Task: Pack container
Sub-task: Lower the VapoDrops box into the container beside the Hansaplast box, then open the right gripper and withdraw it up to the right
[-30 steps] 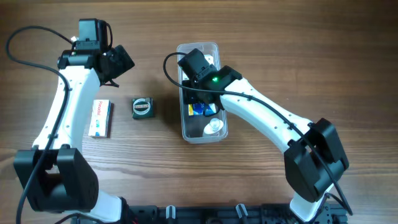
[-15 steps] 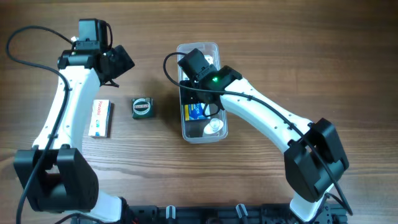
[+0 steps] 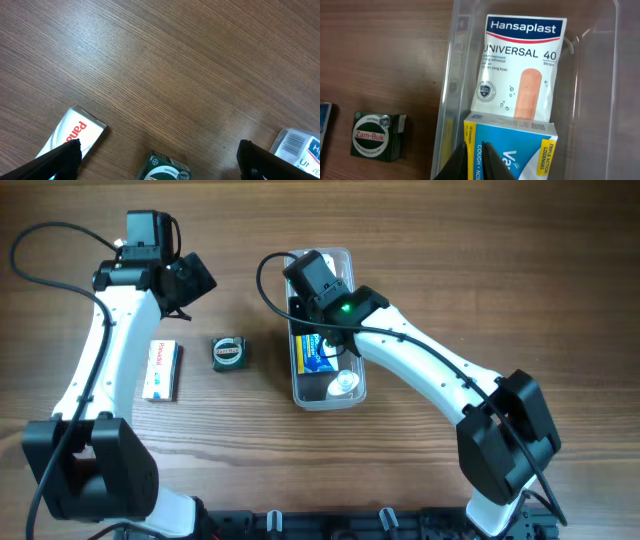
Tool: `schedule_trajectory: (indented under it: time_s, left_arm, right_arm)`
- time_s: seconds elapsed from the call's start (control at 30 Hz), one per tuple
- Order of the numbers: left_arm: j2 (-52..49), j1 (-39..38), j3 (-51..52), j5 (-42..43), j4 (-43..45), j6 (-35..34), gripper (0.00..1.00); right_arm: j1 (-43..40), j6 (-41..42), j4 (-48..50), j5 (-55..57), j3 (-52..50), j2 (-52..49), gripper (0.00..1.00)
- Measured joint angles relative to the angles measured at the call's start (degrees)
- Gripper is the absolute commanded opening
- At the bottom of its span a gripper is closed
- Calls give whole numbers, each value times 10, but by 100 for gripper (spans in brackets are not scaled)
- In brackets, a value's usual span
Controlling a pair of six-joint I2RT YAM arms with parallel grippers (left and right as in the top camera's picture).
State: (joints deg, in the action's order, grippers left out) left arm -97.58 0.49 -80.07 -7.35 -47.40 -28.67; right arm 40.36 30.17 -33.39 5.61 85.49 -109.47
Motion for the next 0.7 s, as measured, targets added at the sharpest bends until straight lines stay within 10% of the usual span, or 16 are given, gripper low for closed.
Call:
schedule_trajectory:
  time_s: [0.7]
  left_arm:
    - [0, 0, 0, 0, -2, 0, 100]
  right_arm:
    - [-4, -9, 47, 35, -1, -54, 8]
